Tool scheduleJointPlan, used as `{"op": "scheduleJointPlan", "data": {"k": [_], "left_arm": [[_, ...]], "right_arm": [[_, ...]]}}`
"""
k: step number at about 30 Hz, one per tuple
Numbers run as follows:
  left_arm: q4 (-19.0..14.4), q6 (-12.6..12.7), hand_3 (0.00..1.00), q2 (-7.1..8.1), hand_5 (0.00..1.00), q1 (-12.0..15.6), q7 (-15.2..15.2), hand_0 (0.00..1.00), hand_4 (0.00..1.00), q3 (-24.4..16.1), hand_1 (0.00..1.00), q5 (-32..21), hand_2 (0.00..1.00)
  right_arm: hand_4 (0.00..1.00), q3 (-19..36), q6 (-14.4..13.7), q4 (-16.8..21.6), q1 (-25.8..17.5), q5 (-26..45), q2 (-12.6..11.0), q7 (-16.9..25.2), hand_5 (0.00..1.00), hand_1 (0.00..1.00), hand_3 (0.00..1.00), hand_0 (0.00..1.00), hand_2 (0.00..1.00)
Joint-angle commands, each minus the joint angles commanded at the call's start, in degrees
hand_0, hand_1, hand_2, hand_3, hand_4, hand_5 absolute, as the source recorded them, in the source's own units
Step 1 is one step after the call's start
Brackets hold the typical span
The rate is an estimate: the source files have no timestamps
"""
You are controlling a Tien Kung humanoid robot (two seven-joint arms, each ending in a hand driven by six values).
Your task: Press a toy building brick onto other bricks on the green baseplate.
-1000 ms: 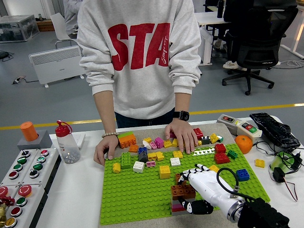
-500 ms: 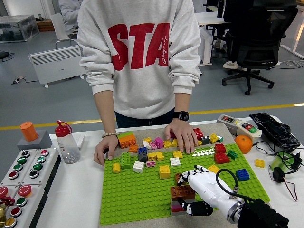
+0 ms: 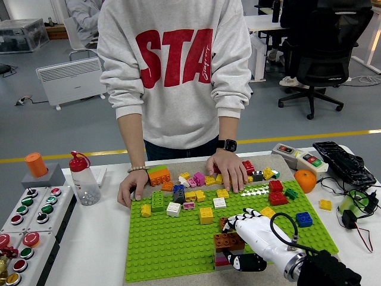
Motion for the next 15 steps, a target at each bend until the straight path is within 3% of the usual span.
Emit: {"op": "scheduleJointPlan", "data": {"k": [15], "left_arm": [[0.00, -0.05, 0.575, 0.05, 0.998, -0.16, -0.04, 0.658, 0.296, 0.17, 0.682, -0.33, 0.704]], "right_arm": [[0.519, 0.84, 0.65, 0.96, -0.12, -0.23, -0.22, 0.18, 0.247, 0.898, 0.565, 0.998, 0.899]]}}
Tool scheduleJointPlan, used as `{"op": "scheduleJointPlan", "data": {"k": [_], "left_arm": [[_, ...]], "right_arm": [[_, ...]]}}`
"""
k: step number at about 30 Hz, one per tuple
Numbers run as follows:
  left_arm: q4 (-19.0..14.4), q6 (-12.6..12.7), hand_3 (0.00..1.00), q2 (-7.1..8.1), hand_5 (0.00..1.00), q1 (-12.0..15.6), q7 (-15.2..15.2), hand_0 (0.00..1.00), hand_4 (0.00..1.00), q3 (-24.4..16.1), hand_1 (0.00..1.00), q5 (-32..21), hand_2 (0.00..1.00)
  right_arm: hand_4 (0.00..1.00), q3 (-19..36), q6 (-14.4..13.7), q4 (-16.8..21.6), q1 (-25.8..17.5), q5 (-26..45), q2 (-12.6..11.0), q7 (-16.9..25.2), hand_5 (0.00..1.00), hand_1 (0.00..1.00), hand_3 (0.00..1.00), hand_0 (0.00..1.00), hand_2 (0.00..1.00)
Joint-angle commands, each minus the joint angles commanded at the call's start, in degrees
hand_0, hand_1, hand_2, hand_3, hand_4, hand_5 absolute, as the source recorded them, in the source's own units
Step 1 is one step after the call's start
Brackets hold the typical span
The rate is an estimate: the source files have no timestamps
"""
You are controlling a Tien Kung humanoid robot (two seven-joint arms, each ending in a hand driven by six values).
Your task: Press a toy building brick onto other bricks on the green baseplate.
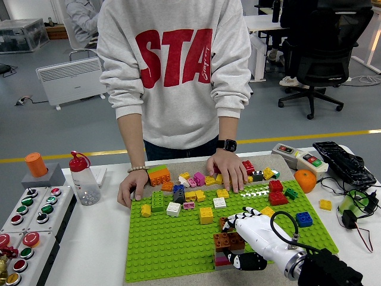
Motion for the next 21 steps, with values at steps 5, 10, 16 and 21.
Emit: {"op": "scheduleJointPlan", "data": {"k": [5, 10, 16, 21], "left_arm": [[0.00, 0.02, 0.575, 0.01, 0.998, -0.04, -0.02, 0.658, 0.296, 0.07, 0.682, -0.09, 0.702], [0.00, 0.02, 0.575, 0.02, 0.998, -0.06, -0.03, 0.659, 0.295, 0.08, 0.682, -0.09, 0.702], [0.00, 0.02, 0.576, -0.01, 0.998, -0.06, -0.03, 0.658, 0.295, 0.00, 0.681, -0.02, 0.702], [0.00, 0.02, 0.576, 0.00, 0.998, -0.09, -0.03, 0.658, 0.295, 0.03, 0.681, -0.04, 0.702]], "right_arm": [[0.537, 0.11, 0.65, 0.05, -0.01, -0.17, -0.01, 0.00, 0.238, 0.907, 0.591, 0.998, 0.913], [0.551, 0.10, 1.46, -0.12, -0.04, -0.17, 0.01, -0.12, 0.245, 0.909, 0.617, 0.998, 0.926], [0.554, 0.18, 1.75, -0.54, -0.05, -0.10, 0.10, -0.15, 0.241, 0.910, 0.630, 0.998, 0.933], [0.572, 0.24, 1.77, -0.74, -0.04, -0.04, 0.14, -0.17, 0.260, 0.912, 0.671, 0.998, 0.945]]}}
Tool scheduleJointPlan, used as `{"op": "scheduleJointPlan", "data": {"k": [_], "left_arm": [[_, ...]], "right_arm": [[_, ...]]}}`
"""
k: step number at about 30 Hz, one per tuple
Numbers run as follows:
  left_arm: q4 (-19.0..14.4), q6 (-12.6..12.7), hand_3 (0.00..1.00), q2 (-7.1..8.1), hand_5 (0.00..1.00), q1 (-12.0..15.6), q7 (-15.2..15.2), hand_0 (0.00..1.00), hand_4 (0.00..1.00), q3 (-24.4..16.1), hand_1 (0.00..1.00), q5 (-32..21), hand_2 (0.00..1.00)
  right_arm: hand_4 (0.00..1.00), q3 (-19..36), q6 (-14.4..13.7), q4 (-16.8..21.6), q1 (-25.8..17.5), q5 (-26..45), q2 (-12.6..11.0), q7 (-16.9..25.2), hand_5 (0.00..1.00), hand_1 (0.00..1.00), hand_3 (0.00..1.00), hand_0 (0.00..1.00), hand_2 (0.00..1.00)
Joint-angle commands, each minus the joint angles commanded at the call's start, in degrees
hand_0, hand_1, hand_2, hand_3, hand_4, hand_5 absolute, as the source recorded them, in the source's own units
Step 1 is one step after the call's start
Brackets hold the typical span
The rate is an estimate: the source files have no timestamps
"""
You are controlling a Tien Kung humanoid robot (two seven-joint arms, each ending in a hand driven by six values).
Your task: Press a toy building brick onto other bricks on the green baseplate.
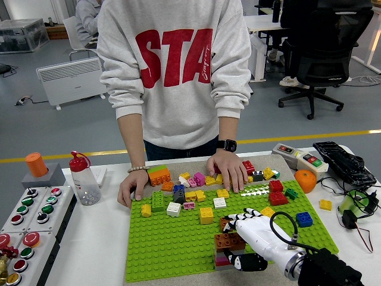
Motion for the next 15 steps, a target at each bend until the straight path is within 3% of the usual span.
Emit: {"op": "scheduleJointPlan", "data": {"k": [15], "left_arm": [[0.00, 0.00, 0.575, 0.02, 0.998, -0.03, -0.02, 0.658, 0.295, -0.03, 0.680, 0.07, 0.702]], "right_arm": [[0.616, 0.26, 0.30, -0.17, -0.03, -0.14, 0.03, -0.05, 0.269, 0.922, 0.741, 0.998, 0.979]]}}
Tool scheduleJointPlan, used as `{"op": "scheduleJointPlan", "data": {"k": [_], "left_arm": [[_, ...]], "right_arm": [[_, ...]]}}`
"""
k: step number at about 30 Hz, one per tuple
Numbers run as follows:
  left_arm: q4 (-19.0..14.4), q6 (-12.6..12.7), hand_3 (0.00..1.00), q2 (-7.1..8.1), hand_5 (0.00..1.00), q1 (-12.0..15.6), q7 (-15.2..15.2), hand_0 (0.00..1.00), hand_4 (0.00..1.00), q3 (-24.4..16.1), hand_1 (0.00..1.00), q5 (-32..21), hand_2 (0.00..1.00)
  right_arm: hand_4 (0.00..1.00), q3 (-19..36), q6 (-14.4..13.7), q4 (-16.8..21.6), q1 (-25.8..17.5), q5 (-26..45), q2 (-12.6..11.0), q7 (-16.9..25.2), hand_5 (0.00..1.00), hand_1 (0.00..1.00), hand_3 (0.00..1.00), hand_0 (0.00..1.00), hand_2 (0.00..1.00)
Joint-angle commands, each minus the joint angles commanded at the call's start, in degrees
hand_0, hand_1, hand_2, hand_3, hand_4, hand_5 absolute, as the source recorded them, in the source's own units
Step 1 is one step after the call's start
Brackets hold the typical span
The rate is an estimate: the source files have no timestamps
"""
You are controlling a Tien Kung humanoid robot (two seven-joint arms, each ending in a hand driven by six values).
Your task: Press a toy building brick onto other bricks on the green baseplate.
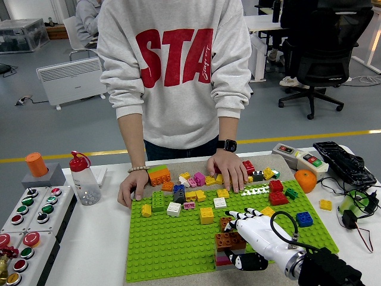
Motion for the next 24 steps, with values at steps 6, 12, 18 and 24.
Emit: {"op": "scheduleJointPlan", "data": {"k": [6, 12, 18, 24], "left_arm": [[0.00, 0.01, 0.575, -0.01, 0.998, 0.02, -0.01, 0.657, 0.295, 0.00, 0.680, 0.00, 0.701], [0.00, 0.02, 0.575, -0.01, 0.998, 0.01, -0.01, 0.658, 0.295, 0.03, 0.681, -0.01, 0.701], [0.00, 0.01, 0.575, -0.01, 0.998, 0.06, 0.04, 0.657, 0.295, 0.04, 0.681, 0.06, 0.701], [0.00, 0.00, 0.576, -0.03, 0.998, 0.16, 0.08, 0.657, 0.294, 0.06, 0.681, 0.15, 0.702]], "right_arm": [[0.629, 0.01, 0.06, -0.03, -0.01, -0.04, 0.02, 0.07, 0.279, 0.923, 0.753, 0.998, 0.986], [0.633, 0.05, 0.25, -0.13, -0.04, -0.03, 0.01, 0.10, 0.276, 0.925, 0.771, 0.998, 0.989], [0.656, 0.00, 0.40, -0.31, -0.13, 0.00, 0.05, 0.05, 0.296, 0.927, 0.796, 0.998, 0.993], [0.666, -0.02, 0.40, -0.39, -0.23, -0.03, 0.10, 0.04, 0.295, 0.928, 0.800, 0.998, 0.995]]}}
